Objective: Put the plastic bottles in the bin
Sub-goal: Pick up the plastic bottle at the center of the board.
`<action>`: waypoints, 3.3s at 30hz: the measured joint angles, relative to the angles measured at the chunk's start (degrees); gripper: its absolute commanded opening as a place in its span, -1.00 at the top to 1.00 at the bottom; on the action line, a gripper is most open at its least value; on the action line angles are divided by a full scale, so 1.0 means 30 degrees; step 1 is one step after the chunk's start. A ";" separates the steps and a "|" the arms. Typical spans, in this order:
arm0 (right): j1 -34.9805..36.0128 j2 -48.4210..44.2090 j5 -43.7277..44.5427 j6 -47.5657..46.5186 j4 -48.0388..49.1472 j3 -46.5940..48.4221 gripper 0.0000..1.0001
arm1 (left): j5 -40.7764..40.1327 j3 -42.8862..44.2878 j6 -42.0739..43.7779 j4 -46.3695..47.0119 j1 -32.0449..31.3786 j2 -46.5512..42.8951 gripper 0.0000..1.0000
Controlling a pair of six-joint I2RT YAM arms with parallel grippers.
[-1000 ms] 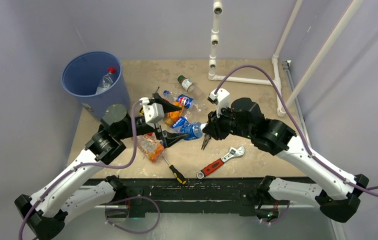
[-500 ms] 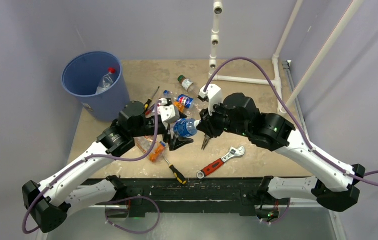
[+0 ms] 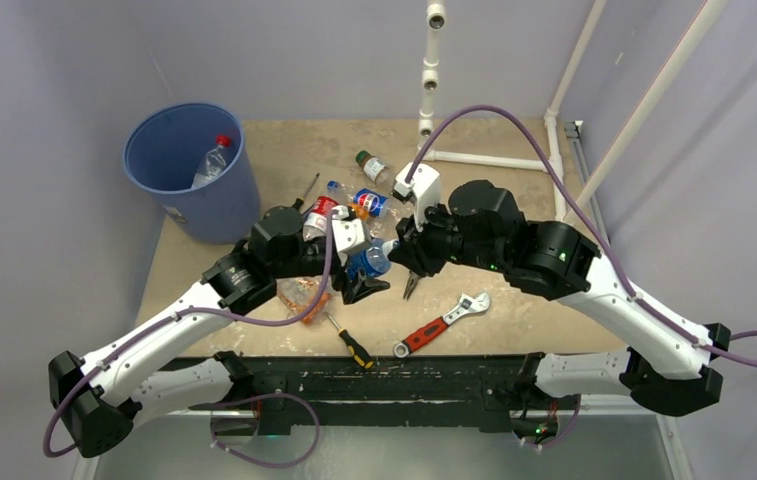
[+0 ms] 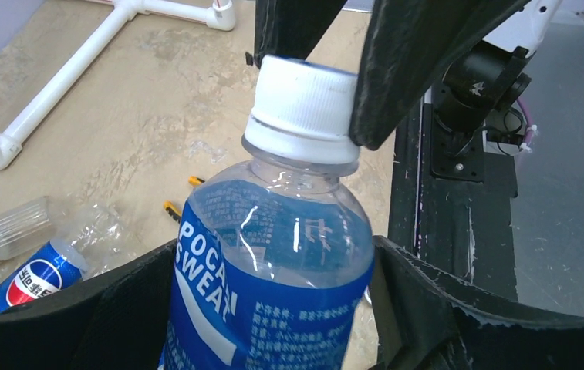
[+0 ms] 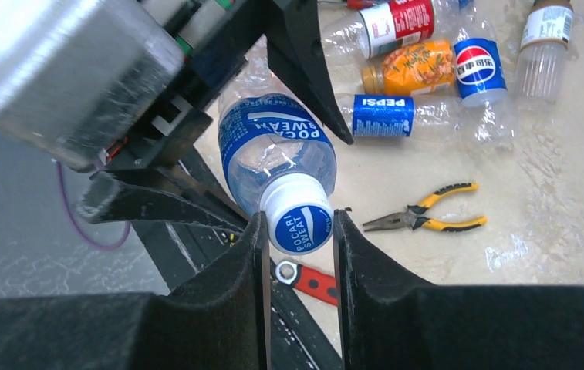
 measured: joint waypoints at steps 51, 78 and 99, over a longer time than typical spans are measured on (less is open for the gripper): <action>0.0022 -0.5697 -0.4240 0.3716 2.7962 -1.6684 -0.71 | -0.1785 -0.1683 -1.7238 1.6619 -0.0240 -0.0816 1.00; 0.0087 -0.5785 -0.4962 0.3810 2.8079 -1.7420 0.28 | -0.5180 0.4393 -1.3500 0.9158 -0.0233 -0.2361 -0.63; 0.0109 -0.5807 -0.4240 0.3432 2.7139 -1.7639 -0.96 | -0.4189 0.5297 -1.3121 0.5938 -0.0109 -0.0452 1.00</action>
